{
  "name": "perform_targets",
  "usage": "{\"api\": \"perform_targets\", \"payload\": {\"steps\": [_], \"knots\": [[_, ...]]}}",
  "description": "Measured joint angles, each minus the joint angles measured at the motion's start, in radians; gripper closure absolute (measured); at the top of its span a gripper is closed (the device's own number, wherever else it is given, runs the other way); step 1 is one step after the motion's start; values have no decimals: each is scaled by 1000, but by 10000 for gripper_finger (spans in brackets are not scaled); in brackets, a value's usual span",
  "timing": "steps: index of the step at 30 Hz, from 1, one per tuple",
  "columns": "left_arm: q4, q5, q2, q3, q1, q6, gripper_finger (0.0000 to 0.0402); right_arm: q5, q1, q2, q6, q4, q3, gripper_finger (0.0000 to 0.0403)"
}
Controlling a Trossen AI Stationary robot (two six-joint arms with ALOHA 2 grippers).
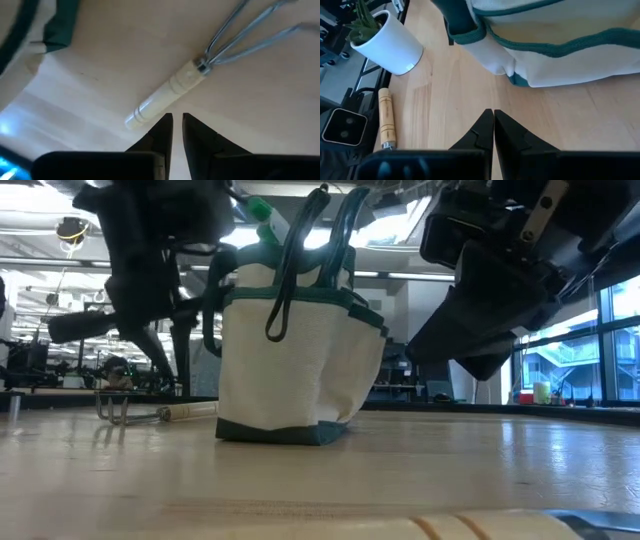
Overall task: Pick & Place Garden tools in Gardening bag
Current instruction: Put the brown hand rake into the side pocket of the green gardening bag
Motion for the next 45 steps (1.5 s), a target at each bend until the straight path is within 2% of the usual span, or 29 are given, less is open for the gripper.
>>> {"api": "perform_targets", "payload": {"steps": [4,7,18,23,28,33,39,45], "knots": [[8,-113,26,0,-3,-2,379,0,2,0,4,0,0,386],[19,-156,26,0,-11,-46,386,0,10,0,7,0,0,386],[230,-127,26,-1,-30,-80,386,0,14,0,8,0,0,386],[229,-134,26,-1,-31,-112,385,1,14,0,9,0,0,387],[144,-127,26,-1,-36,-63,383,1,14,0,10,0,0,387],[97,-94,25,-1,-35,-50,360,11,14,0,10,0,0,387],[89,-86,27,-1,-35,-22,315,11,14,0,11,0,0,387],[73,-81,85,-1,-38,38,273,11,14,0,11,1,0,387]]}}
